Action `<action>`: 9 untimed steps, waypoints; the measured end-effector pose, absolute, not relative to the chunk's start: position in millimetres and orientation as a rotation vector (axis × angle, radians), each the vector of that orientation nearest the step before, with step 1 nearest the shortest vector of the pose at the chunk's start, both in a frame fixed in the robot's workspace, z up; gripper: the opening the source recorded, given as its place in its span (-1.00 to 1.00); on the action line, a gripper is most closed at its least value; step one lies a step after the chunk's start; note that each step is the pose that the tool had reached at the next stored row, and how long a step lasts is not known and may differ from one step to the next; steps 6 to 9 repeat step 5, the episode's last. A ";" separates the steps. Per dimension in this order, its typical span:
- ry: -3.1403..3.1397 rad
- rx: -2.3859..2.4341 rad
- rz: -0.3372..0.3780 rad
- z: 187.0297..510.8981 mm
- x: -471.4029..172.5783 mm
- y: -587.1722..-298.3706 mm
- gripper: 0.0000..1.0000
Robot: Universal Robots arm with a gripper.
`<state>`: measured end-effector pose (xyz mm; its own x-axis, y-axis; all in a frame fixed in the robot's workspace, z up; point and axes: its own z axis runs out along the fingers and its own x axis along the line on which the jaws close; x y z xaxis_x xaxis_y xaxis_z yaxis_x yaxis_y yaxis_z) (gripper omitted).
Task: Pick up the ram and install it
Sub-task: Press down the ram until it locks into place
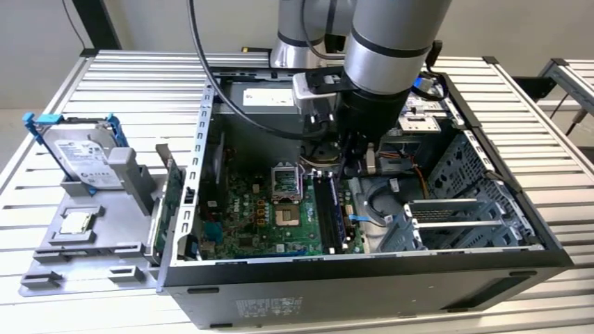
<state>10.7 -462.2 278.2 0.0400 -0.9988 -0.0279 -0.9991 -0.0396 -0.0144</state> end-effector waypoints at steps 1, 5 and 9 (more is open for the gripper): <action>2.156 -2.244 0.015 278.3 10.7 -462.2 -1.00; 2.157 -2.244 0.014 278.6 10.6 -462.2 -1.00; 2.157 -2.244 0.014 278.6 10.6 -462.2 -1.00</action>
